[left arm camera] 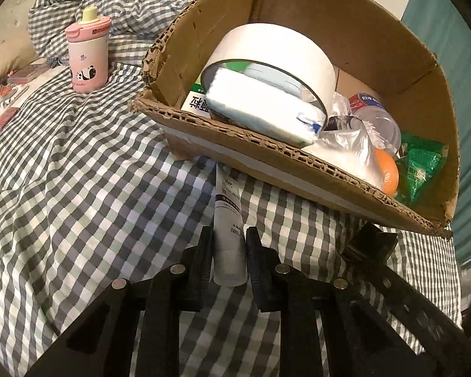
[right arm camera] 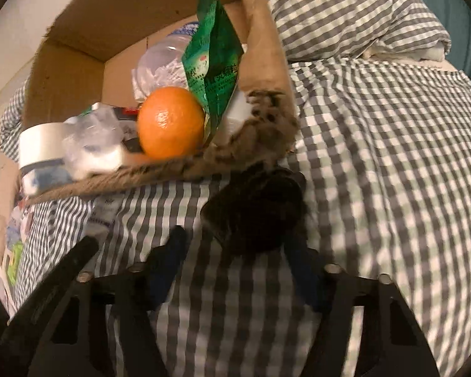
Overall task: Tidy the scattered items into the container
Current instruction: 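Grasp the black round object with the right tool, then lower the tube and black object into the box and open both tools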
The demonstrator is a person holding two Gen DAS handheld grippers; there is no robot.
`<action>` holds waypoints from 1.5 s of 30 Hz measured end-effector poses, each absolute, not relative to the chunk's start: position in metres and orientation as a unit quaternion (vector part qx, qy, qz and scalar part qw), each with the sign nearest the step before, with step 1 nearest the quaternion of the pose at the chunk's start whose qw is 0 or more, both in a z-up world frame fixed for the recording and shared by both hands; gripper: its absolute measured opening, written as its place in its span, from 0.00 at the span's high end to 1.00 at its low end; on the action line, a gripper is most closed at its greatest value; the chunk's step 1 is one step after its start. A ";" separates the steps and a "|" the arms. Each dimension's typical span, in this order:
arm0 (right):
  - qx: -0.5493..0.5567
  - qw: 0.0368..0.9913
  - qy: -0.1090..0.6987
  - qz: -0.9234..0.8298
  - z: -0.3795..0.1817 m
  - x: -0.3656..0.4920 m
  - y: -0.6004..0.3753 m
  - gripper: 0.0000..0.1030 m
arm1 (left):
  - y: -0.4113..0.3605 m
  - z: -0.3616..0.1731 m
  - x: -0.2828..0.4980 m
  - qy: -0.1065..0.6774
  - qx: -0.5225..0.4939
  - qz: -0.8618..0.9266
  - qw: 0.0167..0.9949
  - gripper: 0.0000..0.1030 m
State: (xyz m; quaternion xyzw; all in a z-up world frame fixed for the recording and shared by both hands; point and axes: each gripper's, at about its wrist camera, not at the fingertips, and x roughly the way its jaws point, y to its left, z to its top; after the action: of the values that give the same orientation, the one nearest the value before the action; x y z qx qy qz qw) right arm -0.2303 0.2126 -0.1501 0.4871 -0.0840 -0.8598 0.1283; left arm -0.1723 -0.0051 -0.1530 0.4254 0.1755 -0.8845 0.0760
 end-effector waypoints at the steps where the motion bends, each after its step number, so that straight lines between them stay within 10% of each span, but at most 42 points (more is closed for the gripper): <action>1: 0.491 0.131 -0.084 -0.857 -0.153 -0.233 0.211 0.74 | -0.006 -0.154 -0.173 0.173 0.427 -0.884 0.076 0.79; 5: 0.490 0.147 -0.096 -0.854 -0.149 -0.224 0.212 0.91 | -0.002 -0.161 -0.169 0.169 0.432 -0.883 0.074 0.79; 25: 0.410 0.204 -0.108 -0.882 -0.038 -0.128 0.220 0.91 | 0.018 -0.088 -0.090 0.147 0.405 -0.902 -0.016 0.79; 42: 0.372 0.159 -0.026 -0.914 0.026 -0.268 0.173 0.91 | 0.008 0.022 -0.234 0.089 0.335 -0.937 -0.031 0.79; 43: 0.370 0.150 -0.014 -0.917 0.022 -0.280 0.169 0.83 | 0.006 0.018 -0.242 0.092 0.333 -0.938 -0.025 0.79; 44: 0.365 0.124 0.016 -0.922 0.017 -0.290 0.162 0.54 | 0.006 0.013 -0.250 0.090 0.328 -0.940 -0.020 0.75; 45: 0.364 0.080 0.053 -0.927 0.012 -0.296 0.158 0.47 | 0.006 0.008 -0.257 0.080 0.323 -0.943 -0.016 0.53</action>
State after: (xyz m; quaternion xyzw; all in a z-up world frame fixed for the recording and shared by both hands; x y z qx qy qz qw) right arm -0.2956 0.1575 0.0120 0.3637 0.0528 -0.9266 0.0798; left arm -0.2573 0.0064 0.0078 0.3233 0.0795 -0.9428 -0.0164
